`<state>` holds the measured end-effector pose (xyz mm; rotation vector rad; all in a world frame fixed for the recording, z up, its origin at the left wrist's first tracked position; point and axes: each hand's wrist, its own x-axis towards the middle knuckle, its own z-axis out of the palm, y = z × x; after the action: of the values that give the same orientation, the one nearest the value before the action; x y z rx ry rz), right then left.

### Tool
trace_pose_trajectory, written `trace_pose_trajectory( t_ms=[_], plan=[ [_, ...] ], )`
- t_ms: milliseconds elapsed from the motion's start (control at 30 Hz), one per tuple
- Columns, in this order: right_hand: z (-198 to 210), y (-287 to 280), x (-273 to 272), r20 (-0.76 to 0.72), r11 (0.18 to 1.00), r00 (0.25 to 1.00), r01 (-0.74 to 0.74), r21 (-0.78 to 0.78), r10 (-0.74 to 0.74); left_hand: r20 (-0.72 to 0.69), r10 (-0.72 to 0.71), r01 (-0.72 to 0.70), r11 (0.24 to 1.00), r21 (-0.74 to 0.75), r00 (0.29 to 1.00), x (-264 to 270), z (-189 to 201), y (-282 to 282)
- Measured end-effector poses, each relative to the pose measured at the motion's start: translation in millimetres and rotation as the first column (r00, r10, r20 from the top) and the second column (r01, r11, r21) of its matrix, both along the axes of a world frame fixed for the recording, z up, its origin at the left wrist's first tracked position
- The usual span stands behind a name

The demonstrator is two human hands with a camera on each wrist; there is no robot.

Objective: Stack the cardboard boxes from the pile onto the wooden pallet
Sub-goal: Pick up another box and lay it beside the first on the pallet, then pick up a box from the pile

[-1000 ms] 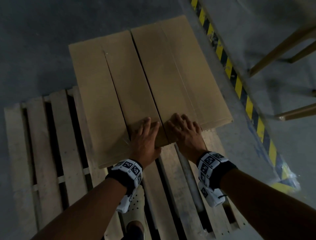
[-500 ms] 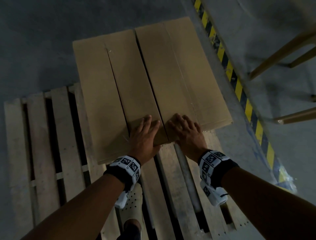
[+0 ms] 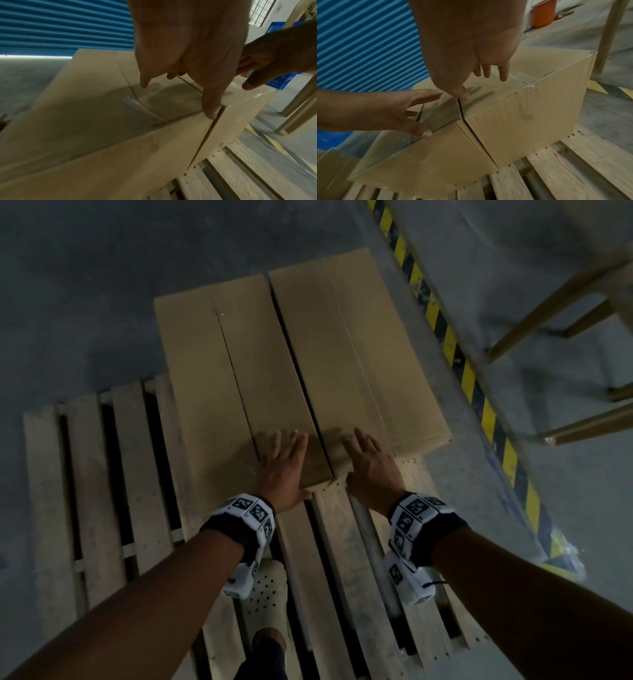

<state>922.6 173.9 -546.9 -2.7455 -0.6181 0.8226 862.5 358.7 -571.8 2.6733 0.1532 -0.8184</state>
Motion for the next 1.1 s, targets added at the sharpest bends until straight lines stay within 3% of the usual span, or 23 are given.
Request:
trace_pose_trajectory(
  t_ms=[100, 200, 300, 500, 700, 833, 1100],
  plan=[
    [40.4, -6.6, -8.9, 0.012, 0.988, 0.997, 0.074, 0.135, -0.076, 0.077, 0.036, -0.035, 0.999, -0.008, 0.996, -2.9, 37.4, 5.8],
    [100.2, -16.4, -21.2, 0.075, 0.958, 0.989, 0.101, 0.269, -0.125, 0.24, 0.151, -0.127, 0.985, -0.113, 0.959, -10.2, 97.9, 4.8],
    [177.3, -27.3, -38.8, 0.159, 0.92, 0.976, 0.08, 0.385, -0.151, 0.409, 0.293, -0.206, 0.948, -0.243, 0.864, -29.9, 179.6, -5.2],
    [339.7, -70.4, -98.7, 0.231, 0.792, 0.935, 0.077, 0.605, -0.268, 0.555, 0.527, -0.277, 0.836, -0.473, 0.644, -116.2, 364.7, -51.2],
    [460.6, -122.4, -206.4, 0.226, 0.709, 0.95, -0.007, 0.705, -0.215, 0.702, 0.495, -0.291, 0.869, -0.4, 0.512, -233.3, 496.1, -97.8],
    [501.3, -141.4, -286.2, 0.18, 0.617, 0.961, -0.012, 0.787, -0.211, 0.766, 0.477, -0.277, 0.878, -0.39, 0.432, -322.6, 541.4, -121.4],
    [545.1, -140.1, -444.9, 0.138, 0.484, 0.984, -0.068, 0.873, -0.112, 0.711, 0.545, -0.378, 0.834, -0.403, 0.444, -501.9, 549.1, -141.1]
  ],
)
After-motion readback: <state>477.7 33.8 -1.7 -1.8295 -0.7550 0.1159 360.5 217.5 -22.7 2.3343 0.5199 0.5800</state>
